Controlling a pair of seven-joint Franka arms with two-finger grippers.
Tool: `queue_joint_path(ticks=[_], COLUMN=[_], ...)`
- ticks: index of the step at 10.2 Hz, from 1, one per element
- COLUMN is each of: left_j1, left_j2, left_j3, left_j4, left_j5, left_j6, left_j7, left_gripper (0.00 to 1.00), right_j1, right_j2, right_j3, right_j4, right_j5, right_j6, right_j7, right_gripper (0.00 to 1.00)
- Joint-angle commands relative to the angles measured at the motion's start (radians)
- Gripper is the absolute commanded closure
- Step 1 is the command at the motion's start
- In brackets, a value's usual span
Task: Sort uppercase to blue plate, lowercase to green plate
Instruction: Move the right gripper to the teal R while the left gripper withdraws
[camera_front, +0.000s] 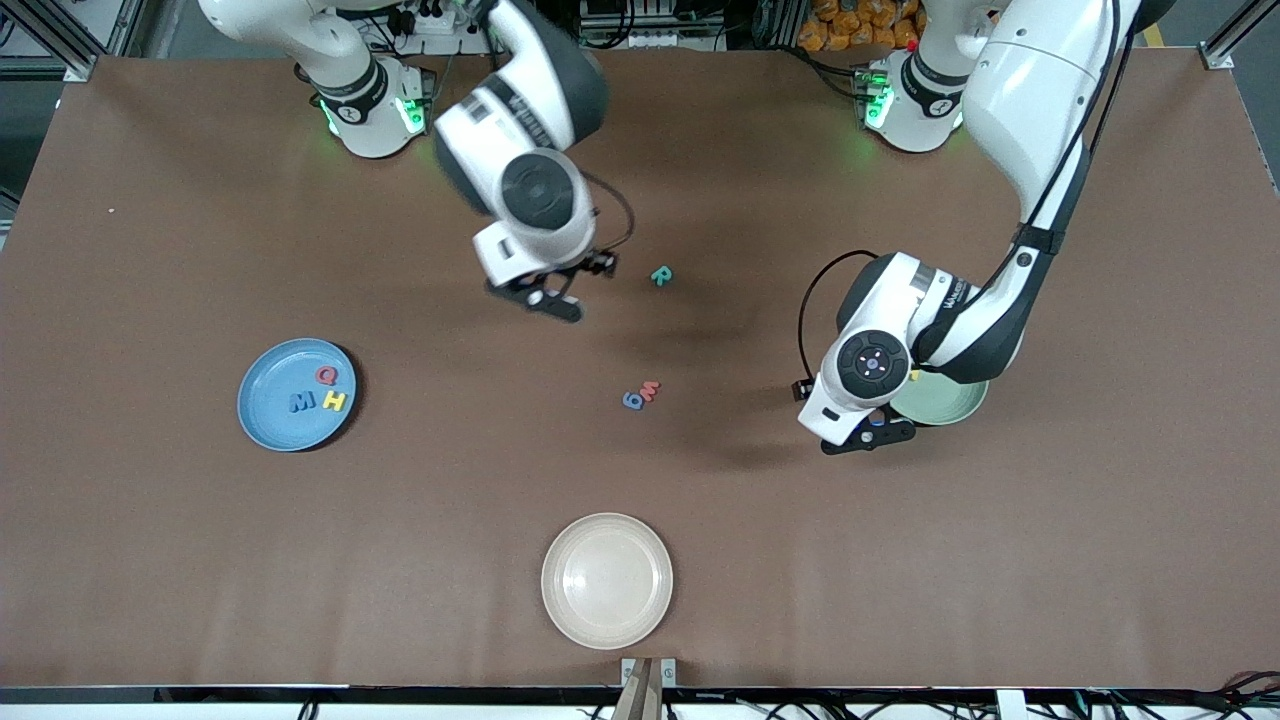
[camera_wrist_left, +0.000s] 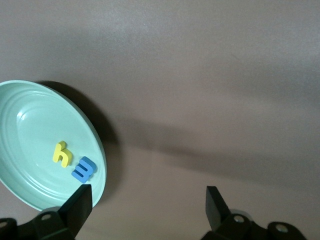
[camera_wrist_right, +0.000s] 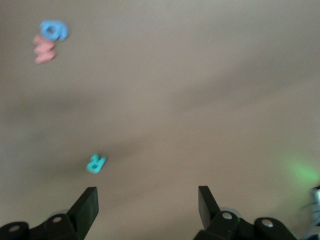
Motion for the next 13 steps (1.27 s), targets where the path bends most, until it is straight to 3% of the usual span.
queue_joint_path(ticks=[1, 4, 9, 13], left_j1=[-0.007, -0.007, -0.007, -0.014], left_j2=[0.019, 0.021, 0.025, 0.027], left_j3=[0.002, 0.002, 0.002, 0.002], left_j4=[0.022, 0.022, 0.022, 0.022], left_j5=[-0.009, -0.008, -0.005, -0.005], left_j6=[0.004, 0.006, 0.006, 0.006], left_j7=[-0.017, -0.017, -0.017, -0.017], left_gripper=[0.00, 0.00, 0.00, 0.00], right_j1=[0.118, 0.218, 0.279, 0.301], right_j2=[-0.015, -0.014, 0.008, 0.106], right_j3=[-0.013, -0.013, -0.013, -0.013], right_j4=[-0.049, -0.133, -0.268, -0.282], right_j5=[-0.001, -0.007, -0.005, -0.005], right_j6=[0.105, 0.242, 0.465, 0.625], right_j7=[0.138, 0.244, 0.362, 0.416], right_gripper=[0.11, 0.12, 0.16, 0.19])
